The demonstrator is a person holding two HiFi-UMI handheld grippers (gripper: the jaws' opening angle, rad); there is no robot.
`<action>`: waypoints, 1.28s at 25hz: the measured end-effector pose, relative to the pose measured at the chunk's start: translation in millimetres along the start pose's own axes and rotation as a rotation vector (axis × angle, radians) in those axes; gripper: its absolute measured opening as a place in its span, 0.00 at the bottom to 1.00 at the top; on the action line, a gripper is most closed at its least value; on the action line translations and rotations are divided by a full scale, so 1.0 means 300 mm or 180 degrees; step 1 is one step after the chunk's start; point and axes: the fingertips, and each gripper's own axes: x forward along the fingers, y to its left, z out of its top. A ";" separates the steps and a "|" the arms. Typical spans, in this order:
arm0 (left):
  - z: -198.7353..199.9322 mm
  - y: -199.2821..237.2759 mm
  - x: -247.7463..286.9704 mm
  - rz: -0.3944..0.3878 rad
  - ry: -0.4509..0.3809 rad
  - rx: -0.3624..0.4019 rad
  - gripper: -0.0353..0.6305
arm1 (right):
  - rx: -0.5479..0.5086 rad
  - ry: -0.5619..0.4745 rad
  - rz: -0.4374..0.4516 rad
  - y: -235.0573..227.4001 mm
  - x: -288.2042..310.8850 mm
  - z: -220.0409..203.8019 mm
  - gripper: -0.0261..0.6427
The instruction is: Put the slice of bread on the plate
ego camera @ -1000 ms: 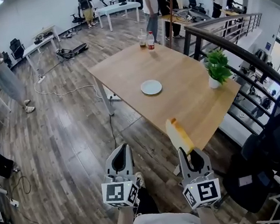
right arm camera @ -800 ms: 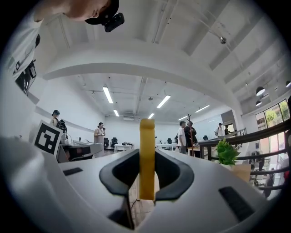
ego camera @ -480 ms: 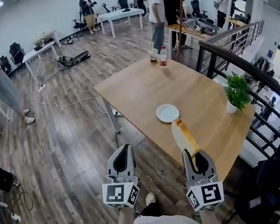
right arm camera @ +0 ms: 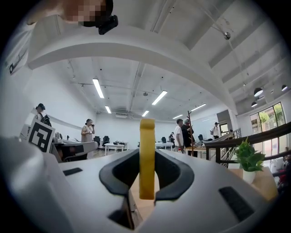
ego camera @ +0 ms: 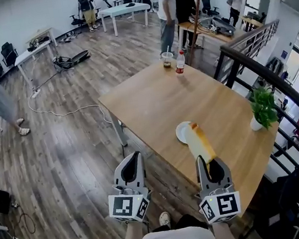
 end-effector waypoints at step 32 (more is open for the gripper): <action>-0.171 0.030 0.587 -0.0073 0.0289 0.0174 0.06 | 0.0236 0.0028 -0.0176 -0.397 0.440 -0.104 0.17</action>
